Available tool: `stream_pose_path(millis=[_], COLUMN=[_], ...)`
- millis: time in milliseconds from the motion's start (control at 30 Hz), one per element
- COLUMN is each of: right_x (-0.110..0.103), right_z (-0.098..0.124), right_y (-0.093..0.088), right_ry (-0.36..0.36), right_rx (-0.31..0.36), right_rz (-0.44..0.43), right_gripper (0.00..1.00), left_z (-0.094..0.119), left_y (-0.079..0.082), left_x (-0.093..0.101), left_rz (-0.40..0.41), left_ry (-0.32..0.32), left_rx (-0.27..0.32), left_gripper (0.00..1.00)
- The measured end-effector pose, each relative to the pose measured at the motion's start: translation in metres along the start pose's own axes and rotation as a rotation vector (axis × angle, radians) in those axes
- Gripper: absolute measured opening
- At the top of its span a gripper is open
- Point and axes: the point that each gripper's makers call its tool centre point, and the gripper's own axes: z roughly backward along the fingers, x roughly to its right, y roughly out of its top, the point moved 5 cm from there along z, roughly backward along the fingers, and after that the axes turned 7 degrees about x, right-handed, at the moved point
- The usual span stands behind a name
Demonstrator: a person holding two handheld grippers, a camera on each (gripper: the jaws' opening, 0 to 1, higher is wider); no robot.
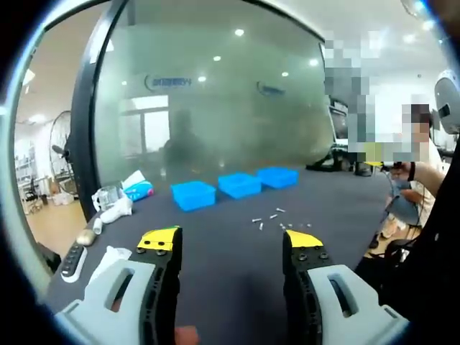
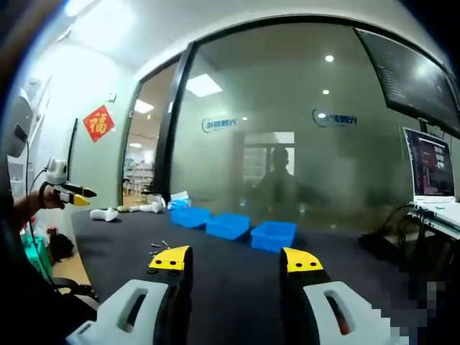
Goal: Sort the screws, nuts, and washers into the corresponding bins
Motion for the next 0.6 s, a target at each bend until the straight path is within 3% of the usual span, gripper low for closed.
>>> stream_pose_path(millis=[600], right_x=[-0.001], right_z=[-0.0003], right_y=[-0.0029], right_ry=[0.01], right_rx=[-0.008], right_rz=[0.009], right_gripper=[0.45], left_z=[0.0001], left_y=[0.0001], left_x=[0.0004], left_rz=[-0.003], left_ry=[-0.001], left_rx=[-0.001], left_gripper=[0.54])
